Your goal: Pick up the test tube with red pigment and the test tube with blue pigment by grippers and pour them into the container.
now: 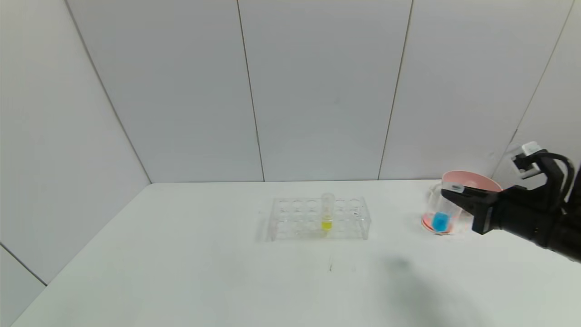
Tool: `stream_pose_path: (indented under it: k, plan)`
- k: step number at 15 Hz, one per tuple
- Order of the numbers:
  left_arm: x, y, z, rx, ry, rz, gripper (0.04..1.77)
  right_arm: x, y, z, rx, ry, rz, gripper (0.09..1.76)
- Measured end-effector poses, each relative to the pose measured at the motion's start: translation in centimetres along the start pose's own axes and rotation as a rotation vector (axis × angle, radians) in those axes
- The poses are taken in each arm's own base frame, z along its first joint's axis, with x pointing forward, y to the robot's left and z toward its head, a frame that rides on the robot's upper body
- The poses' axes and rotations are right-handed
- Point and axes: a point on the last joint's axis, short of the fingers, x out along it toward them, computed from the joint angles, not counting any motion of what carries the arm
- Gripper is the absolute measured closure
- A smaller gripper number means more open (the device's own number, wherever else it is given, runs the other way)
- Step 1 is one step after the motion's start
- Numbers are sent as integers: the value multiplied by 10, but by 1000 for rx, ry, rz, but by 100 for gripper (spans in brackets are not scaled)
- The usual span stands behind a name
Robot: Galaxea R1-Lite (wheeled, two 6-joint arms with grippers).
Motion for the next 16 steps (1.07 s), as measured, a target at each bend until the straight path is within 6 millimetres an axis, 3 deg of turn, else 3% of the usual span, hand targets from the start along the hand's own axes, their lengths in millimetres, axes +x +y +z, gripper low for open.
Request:
stream_pose_path:
  k: [4, 7, 11, 16]
  plan:
    - [0, 0, 0, 0, 0, 0, 5, -46, -53, 5, -84, 21, -43, 136]
    - [0, 0, 0, 0, 0, 0, 5, -61, -81, 7, -145, 91, -89, 136]
    - [0, 0, 0, 0, 0, 0, 5, -49, -110, 17, -199, 157, -98, 136]
    - [0, 0, 0, 0, 0, 0, 5, -8, -129, 31, -256, 194, -24, 136]
